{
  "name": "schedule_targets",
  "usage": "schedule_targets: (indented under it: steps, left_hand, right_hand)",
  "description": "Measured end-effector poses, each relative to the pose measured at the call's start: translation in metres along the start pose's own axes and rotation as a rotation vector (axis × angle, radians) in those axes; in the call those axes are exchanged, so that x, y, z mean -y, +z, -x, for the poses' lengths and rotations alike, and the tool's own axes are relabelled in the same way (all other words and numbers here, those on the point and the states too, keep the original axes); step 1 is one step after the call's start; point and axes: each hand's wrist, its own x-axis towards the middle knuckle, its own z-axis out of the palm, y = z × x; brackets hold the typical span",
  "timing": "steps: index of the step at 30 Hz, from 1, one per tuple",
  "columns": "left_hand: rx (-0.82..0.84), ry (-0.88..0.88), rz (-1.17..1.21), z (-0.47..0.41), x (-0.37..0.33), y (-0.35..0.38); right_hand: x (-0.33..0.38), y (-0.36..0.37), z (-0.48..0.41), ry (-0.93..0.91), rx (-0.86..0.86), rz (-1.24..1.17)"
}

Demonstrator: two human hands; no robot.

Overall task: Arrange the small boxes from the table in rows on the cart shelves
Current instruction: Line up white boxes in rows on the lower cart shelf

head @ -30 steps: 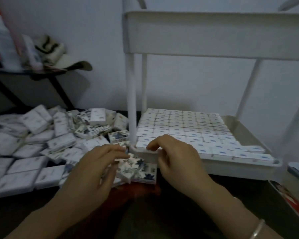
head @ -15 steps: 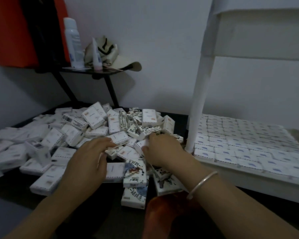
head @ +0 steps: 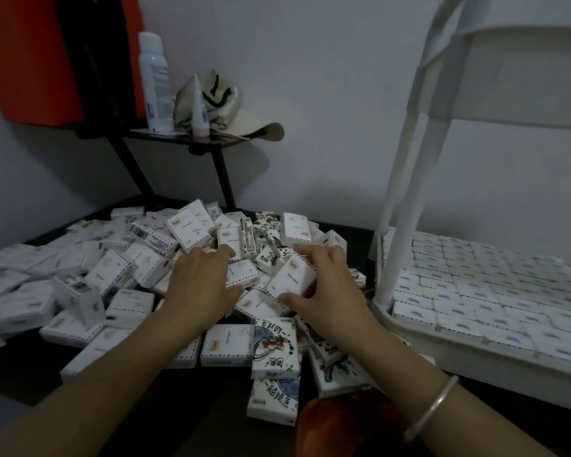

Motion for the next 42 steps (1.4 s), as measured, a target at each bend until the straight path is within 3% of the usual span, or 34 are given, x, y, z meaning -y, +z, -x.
schedule_targets:
  steps: [4, 10, 18, 26, 30, 36, 42]
  left_hand:
    - [-0.065, 0.040, 0.081, 0.006, 0.001, -0.003]
    - [-0.131, 0.154, 0.385, 0.035, -0.022, -0.035]
    - [-0.091, 0.374, 0.634, 0.058, -0.094, -0.056]
    - [0.051, 0.486, 0.809, 0.042, -0.190, -0.035]
    - [0.153, 0.485, 0.908, 0.034, -0.229, -0.023]
    - [0.263, 0.418, 1.053, 0.023, -0.269, -0.010]
    - [0.267, 0.406, 1.099, 0.017, -0.288, -0.007]
  right_hand:
    - [0.008, -0.016, 0.006, 0.014, 0.013, -0.244]
    - [0.009, -0.046, 0.026, 0.109, 0.101, -0.581]
    - [-0.012, -0.107, 0.075, 0.100, -0.075, -0.548]
    - [-0.066, -0.201, 0.136, 0.294, -0.317, -0.535]
    - [-0.096, -0.241, 0.167, 0.296, -0.446, -0.266]
    - [-0.124, -0.275, 0.184, 0.248, -0.444, 0.112]
    - [-0.152, -0.277, 0.166, 0.033, -0.447, 0.935]
